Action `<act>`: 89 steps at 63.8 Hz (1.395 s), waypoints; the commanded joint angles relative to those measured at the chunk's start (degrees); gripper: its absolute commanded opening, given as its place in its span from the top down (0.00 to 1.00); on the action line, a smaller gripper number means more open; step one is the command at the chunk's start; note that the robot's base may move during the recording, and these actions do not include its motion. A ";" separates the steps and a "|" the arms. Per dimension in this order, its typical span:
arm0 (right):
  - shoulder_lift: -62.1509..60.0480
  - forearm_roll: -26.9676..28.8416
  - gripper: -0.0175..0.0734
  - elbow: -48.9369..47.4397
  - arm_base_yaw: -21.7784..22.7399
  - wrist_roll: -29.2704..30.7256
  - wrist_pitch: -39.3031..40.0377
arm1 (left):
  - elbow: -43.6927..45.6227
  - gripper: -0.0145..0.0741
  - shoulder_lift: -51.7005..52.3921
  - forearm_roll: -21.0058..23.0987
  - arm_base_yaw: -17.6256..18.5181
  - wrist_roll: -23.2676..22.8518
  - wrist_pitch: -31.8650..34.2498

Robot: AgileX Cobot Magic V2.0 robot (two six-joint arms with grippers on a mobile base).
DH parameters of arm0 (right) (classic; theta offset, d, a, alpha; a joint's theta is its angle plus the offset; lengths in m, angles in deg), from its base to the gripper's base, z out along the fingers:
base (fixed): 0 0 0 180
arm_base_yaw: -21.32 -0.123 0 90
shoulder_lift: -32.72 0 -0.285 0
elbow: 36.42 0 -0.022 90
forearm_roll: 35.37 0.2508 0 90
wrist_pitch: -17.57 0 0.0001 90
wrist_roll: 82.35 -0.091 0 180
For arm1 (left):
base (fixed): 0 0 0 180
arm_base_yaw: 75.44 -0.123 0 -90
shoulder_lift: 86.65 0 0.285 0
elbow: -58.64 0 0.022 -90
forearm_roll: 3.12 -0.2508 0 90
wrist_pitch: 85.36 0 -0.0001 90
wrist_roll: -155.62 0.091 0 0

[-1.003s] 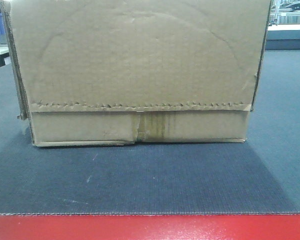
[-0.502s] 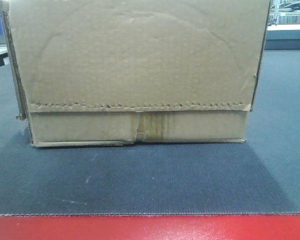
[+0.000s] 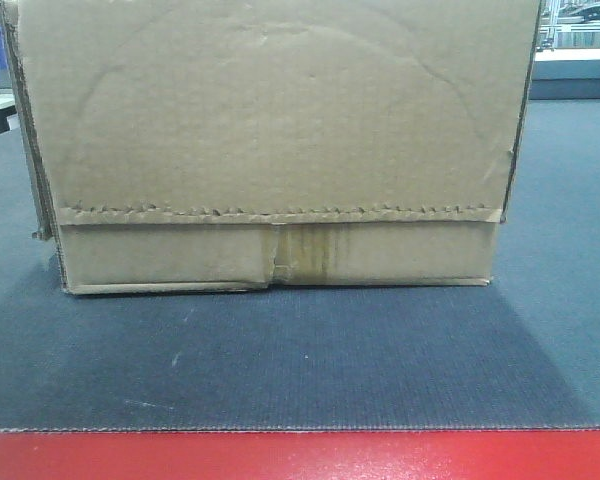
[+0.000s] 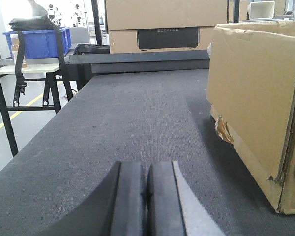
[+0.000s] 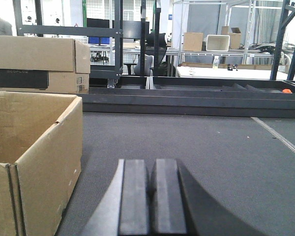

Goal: Grab carton from right shelf to conveyor

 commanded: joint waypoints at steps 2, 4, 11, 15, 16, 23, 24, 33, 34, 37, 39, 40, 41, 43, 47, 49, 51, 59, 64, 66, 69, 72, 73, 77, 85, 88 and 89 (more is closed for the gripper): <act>-0.32 -0.54 0.88 -0.12 0.17 0.15 1.59 | 0.08 0.83 0.35 0.48 0.17 0.07 0.70; -0.32 -0.54 0.88 -0.12 0.17 0.15 1.59 | 0.08 0.83 0.35 0.48 0.17 0.07 0.70; -0.32 -0.54 0.88 -0.12 0.17 0.15 1.59 | 0.08 0.83 0.35 0.48 0.17 0.07 0.70; -0.32 -0.54 0.88 -0.12 0.17 0.15 1.59 | 0.08 0.83 0.35 0.48 0.17 0.07 0.70; -0.32 -0.54 0.88 -0.12 0.17 0.15 1.59 | 0.08 0.83 0.35 0.48 0.17 0.07 0.70; -0.32 -0.65 0.88 -0.12 0.17 0.15 2.52 | 0.08 0.83 0.35 0.48 0.17 0.07 0.70; -0.32 -0.65 0.88 -0.12 0.17 0.15 2.64 | 0.08 0.83 0.35 0.48 0.17 0.07 0.70; -0.43 -0.65 0.88 0.33 0.30 0.15 2.82 | 0.08 0.83 0.35 0.48 0.17 0.07 0.70; -0.46 -0.65 0.88 0.45 0.42 0.15 2.70 | 0.08 0.83 0.35 0.48 0.17 0.07 0.70; -1.00 -0.65 0.88 0.83 0.69 0.15 1.93 | 0.08 0.83 0.35 0.48 0.17 0.07 0.70; -1.69 -0.65 0.88 1.48 0.96 0.15 1.48 | 0.08 0.83 0.35 0.48 0.17 0.07 0.70; -1.96 -0.54 0.88 1.78 1.26 0.15 1.38 | 0.08 0.83 0.35 0.48 0.17 0.07 0.70; -2.28 -0.16 0.88 2.09 1.60 0.15 1.38 | 0.08 0.83 0.35 0.48 0.17 0.07 0.70; -2.92 0.29 0.88 2.88 2.09 0.15 1.25 | 0.08 0.83 0.35 0.48 0.17 0.07 0.70; -4.82 1.89 0.88 5.33 3.07 0.15 1.60 | 0.08 0.83 0.35 0.48 0.17 0.07 0.70; -5.61 2.53 0.88 7.00 3.57 0.15 1.75 | 0.08 0.83 0.35 0.48 0.17 0.07 0.70; -6.38 3.35 0.88 8.50 3.85 0.15 2.04 | 0.08 0.83 0.35 0.48 0.17 0.07 0.70; -9.52 5.44 0.88 15.80 4.09 0.25 4.40 | 0.08 0.83 0.35 0.48 0.17 0.07 0.70; -10.97 5.55 0.88 19.95 4.09 0.25 6.86 | 0.08 0.83 0.35 0.48 0.17 0.07 0.70; -10.97 5.55 0.88 21.58 4.09 0.25 7.73 | 0.08 0.83 0.35 0.48 0.17 0.07 0.70; -10.97 5.55 0.88 22.27 4.09 0.25 9.82 | 0.08 0.83 0.35 0.48 0.17 0.07 0.70; -10.97 5.55 0.88 22.27 4.09 0.25 10.07 | 0.08 0.83 0.35 0.48 0.17 0.07 0.70; -10.97 5.55 0.88 22.27 4.09 0.25 8.91 | 0.08 0.83 0.35 0.48 0.17 0.07 0.70; -10.97 5.38 0.88 22.27 4.09 0.25 7.89 | 0.08 0.83 0.35 0.48 0.17 0.07 0.70; -10.97 4.78 0.88 22.27 4.09 0.25 7.90 | 0.08 0.83 0.35 0.48 0.17 0.07 0.70; -10.97 4.66 0.88 22.27 4.09 0.25 7.90 | 0.08 0.83 0.35 0.48 0.17 0.07 0.70; -10.97 4.66 0.88 22.27 4.09 0.25 7.90 | 0.08 0.83 0.35 0.48 0.17 0.07 0.70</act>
